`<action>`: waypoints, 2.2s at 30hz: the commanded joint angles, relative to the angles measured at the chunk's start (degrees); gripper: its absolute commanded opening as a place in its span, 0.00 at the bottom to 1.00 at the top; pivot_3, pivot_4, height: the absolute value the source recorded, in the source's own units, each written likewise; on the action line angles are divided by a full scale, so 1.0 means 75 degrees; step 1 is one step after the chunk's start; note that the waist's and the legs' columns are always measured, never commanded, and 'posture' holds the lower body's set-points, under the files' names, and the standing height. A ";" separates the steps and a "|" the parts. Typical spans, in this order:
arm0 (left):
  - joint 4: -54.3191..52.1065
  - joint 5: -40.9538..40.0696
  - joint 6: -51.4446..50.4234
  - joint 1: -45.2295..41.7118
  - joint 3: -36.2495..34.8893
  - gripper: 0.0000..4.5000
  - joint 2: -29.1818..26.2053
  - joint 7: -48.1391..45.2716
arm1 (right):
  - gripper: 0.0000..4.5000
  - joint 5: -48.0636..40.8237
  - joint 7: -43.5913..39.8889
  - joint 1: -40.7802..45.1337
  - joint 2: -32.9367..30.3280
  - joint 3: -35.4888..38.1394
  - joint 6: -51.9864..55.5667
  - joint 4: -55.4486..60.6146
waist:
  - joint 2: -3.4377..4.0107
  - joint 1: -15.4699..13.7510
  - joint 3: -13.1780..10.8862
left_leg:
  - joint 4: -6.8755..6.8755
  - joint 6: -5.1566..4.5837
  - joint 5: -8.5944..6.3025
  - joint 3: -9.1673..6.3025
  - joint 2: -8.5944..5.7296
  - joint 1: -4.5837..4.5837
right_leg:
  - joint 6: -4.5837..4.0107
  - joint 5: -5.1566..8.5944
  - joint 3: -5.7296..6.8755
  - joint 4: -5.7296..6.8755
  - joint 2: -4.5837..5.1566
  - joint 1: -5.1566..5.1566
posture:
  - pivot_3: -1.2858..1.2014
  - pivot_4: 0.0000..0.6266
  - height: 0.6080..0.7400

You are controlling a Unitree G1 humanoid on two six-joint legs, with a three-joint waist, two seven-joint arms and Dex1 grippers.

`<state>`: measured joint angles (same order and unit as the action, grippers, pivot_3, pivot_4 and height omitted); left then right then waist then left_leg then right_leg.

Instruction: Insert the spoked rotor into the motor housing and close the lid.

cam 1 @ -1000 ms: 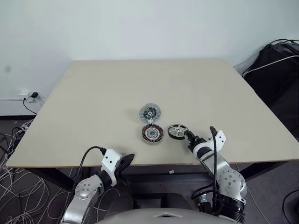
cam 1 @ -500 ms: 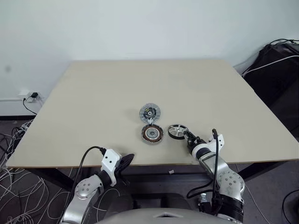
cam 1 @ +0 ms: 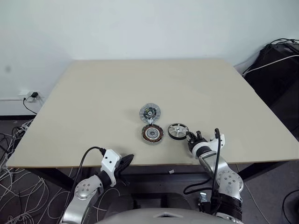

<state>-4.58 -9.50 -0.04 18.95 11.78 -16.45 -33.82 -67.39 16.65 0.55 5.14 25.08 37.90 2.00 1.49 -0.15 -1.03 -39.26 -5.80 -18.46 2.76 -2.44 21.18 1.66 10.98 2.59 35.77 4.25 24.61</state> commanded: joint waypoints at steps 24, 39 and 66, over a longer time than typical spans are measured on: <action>-0.0465 -0.0031 -0.0018 0.0056 -0.0027 0.00 -0.0021 0.0026 | 0.09 -0.0669 -0.0828 -0.0104 0.0212 -0.1921 0.0728 0.0666 | 0.0002 -0.0006 -0.0006 | 0.0002 0.0006 -0.0008 0.0000 -0.0001 0.0006 | -0.0002 0.0001 0.0002 -0.0003 0.0005 0.0005 | 0.52 0.00 1.00; -0.0460 -0.0033 -0.0034 0.0020 -0.0035 0.00 0.0000 0.0032 | 0.09 -0.0127 -0.1070 0.0376 0.0228 -0.1881 0.0557 0.0071 | 0.0001 -0.0002 -0.0007 | 0.0002 0.0007 -0.0008 0.0000 -0.0001 0.0009 | -0.0003 0.0001 0.0003 -0.0003 0.0005 0.0006 | 0.52 0.00 1.00; -0.0604 -0.0057 -0.0266 -0.0118 -0.0016 0.00 0.0007 0.0023 | 0.68 -0.0315 -0.1133 0.0193 -0.0172 -0.1533 0.0558 0.1392 | -0.0003 -0.0007 -0.0004 | 0.0002 0.0009 -0.0009 0.0000 -0.0002 0.0012 | -0.0003 0.0000 0.0003 -0.0001 0.0004 0.0006 | 0.52 0.00 1.00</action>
<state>-6.72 -9.53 -2.23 18.90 11.80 -16.30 -33.72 -68.86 7.94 1.36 3.95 12.98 42.73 9.61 1.47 -0.20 -1.06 -39.25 -5.73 -18.53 2.77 -2.45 21.27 1.64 10.98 2.61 35.76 4.28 24.66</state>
